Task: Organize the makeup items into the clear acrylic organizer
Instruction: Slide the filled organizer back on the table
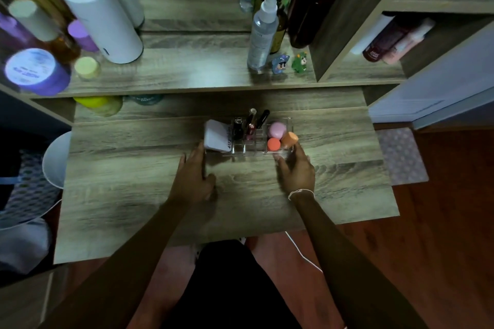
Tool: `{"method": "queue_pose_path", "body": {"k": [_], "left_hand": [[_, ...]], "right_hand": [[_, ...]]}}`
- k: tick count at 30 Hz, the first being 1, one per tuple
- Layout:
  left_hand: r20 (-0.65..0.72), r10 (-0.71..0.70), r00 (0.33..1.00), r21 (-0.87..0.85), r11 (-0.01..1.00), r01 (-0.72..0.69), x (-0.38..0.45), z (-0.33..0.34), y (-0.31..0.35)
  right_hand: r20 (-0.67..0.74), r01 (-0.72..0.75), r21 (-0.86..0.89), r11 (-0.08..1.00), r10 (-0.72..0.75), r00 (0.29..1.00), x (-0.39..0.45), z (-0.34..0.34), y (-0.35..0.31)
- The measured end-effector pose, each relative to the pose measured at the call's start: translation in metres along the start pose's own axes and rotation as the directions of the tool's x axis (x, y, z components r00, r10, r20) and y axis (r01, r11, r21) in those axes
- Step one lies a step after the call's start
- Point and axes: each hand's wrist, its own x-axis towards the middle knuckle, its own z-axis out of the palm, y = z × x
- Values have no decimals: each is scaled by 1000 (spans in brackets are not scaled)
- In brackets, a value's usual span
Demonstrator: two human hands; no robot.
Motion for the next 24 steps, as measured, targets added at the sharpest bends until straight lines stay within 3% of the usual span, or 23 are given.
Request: {"method": "queue_pose_path", "body": {"k": [24], "left_hand": [[54,-34,998,-1,999,34,17,31,36]], "right_hand": [[-80,-31,-13,999,30,996,24,-27,39]]}}
